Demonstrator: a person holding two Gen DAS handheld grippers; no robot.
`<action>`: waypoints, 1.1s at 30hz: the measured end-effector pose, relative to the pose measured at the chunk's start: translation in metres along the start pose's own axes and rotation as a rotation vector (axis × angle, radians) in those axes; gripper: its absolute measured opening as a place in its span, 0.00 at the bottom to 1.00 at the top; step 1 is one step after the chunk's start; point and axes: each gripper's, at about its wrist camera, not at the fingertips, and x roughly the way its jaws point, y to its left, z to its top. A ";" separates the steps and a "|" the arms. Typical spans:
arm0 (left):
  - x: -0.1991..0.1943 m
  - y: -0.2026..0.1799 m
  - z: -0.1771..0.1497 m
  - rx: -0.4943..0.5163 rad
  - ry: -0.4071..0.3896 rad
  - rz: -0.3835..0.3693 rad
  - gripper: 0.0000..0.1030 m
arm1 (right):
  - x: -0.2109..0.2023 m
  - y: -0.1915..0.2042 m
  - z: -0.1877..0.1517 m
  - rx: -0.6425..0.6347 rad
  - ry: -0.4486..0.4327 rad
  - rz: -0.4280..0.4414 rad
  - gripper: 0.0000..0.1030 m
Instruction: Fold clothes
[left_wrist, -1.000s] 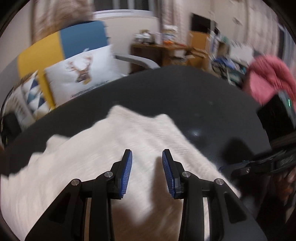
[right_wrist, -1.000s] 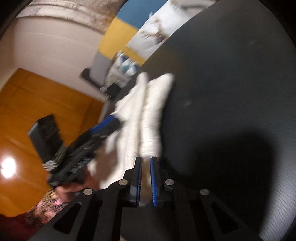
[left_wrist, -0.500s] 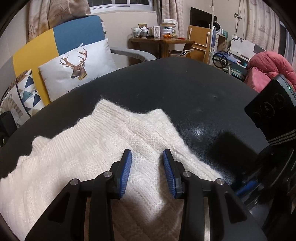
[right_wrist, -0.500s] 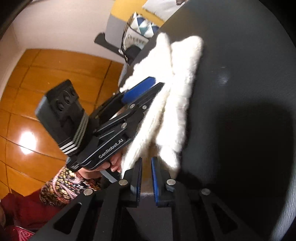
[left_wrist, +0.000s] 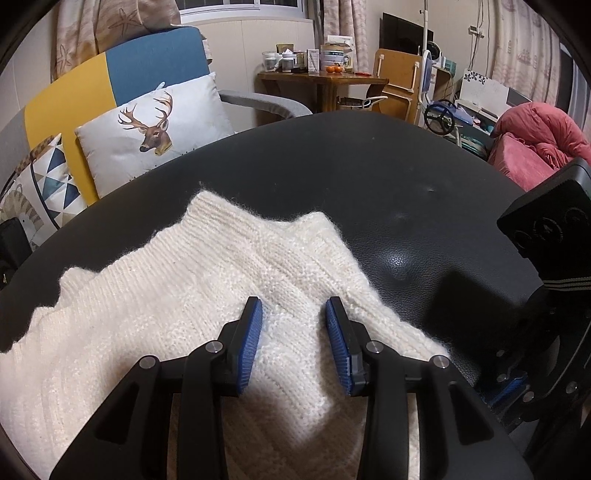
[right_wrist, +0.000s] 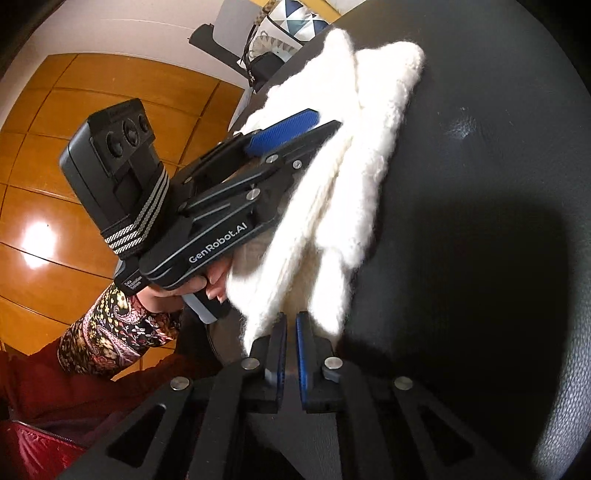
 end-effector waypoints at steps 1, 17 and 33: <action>0.000 0.000 0.000 0.000 0.000 -0.001 0.38 | 0.001 0.001 0.000 -0.003 0.001 0.002 0.04; -0.003 0.005 0.005 -0.023 0.017 -0.031 0.39 | 0.008 0.003 0.029 0.020 0.030 0.067 0.07; -0.048 0.028 -0.003 -0.064 -0.085 -0.024 0.42 | -0.035 0.040 0.005 -0.025 -0.288 -0.278 0.19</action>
